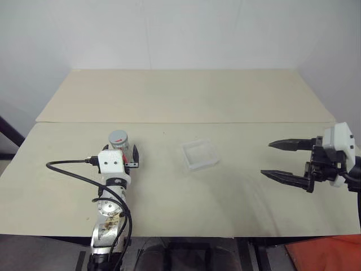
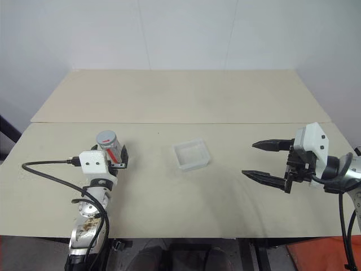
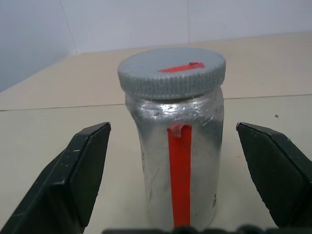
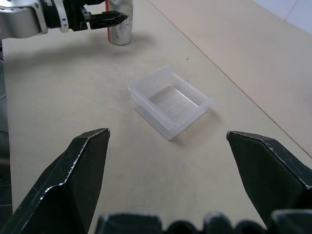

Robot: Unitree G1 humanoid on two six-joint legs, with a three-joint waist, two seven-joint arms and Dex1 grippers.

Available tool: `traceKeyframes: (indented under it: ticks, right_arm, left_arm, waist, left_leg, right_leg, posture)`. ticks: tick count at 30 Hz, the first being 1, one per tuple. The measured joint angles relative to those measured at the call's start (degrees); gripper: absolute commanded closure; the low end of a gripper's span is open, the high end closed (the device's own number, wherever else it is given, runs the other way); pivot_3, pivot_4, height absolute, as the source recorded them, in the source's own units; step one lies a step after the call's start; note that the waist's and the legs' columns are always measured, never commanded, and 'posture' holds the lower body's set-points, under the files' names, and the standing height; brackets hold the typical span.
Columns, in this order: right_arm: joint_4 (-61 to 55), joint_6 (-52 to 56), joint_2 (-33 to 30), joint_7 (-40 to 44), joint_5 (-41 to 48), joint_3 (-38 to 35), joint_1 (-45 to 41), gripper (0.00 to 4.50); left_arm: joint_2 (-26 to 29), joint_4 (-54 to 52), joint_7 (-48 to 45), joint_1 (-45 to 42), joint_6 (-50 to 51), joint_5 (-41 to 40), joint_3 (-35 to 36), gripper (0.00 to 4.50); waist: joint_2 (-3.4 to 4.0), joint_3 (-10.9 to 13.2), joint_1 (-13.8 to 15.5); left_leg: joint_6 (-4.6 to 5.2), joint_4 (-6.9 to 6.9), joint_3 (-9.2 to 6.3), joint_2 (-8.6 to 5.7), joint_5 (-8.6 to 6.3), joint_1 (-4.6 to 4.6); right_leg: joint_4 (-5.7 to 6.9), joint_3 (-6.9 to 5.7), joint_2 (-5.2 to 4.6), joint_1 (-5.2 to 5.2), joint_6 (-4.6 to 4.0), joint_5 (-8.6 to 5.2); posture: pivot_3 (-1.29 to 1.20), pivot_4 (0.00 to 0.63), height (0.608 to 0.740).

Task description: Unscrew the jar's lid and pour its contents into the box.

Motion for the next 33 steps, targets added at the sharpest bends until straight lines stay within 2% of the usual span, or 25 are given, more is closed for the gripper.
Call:
traceKeyframes:
  ticks: [23, 27, 33]
  right_arm:
    - [-1.2, 0.0, 0.2, 0.0, 0.5, -1.9, 1.2, 0.03]
    - [-1.4, 0.0, 0.7, 0.0, 1.1, -1.9, 1.3, 0.0]
    - [-1.7, 0.0, 0.7, -0.1, 1.3, -1.9, 1.3, 0.0]
  left_arm:
    - [1.0, 9.4, 0.8, -6.0, -3.9, 0.5, 0.0, 0.0]
    - [1.0, 9.6, 0.9, -6.4, -3.9, 0.5, 0.0, 0.85]
    - [1.2, 9.7, 0.9, -6.7, -4.1, 0.5, 0.1, 2.53]
  waist:
    - [-0.01, 0.0, 0.3]
    - [-0.01, 0.0, 0.5]
    - [-0.01, 0.0, 0.6]
  left_leg:
    - [-0.31, 0.0, 0.0, 0.0, 0.18, -0.01]
    - [-0.31, 0.0, 0.0, 0.0, 0.18, -0.01]
    - [-0.31, 0.0, 0.0, 0.0, 0.18, -0.02]
  right_leg:
    - [-0.01, -0.03, 0.0, 0.0, 0.02, 0.01]
    - [-0.01, -0.03, 0.0, 0.0, 0.01, 0.01]
    - [-0.01, -0.03, 0.0, 0.0, 0.01, 0.01]
  posture:
    - [0.0, 0.15, 0.74]
    - [0.0, 0.15, 0.74]
    - [0.0, 0.15, 0.74]
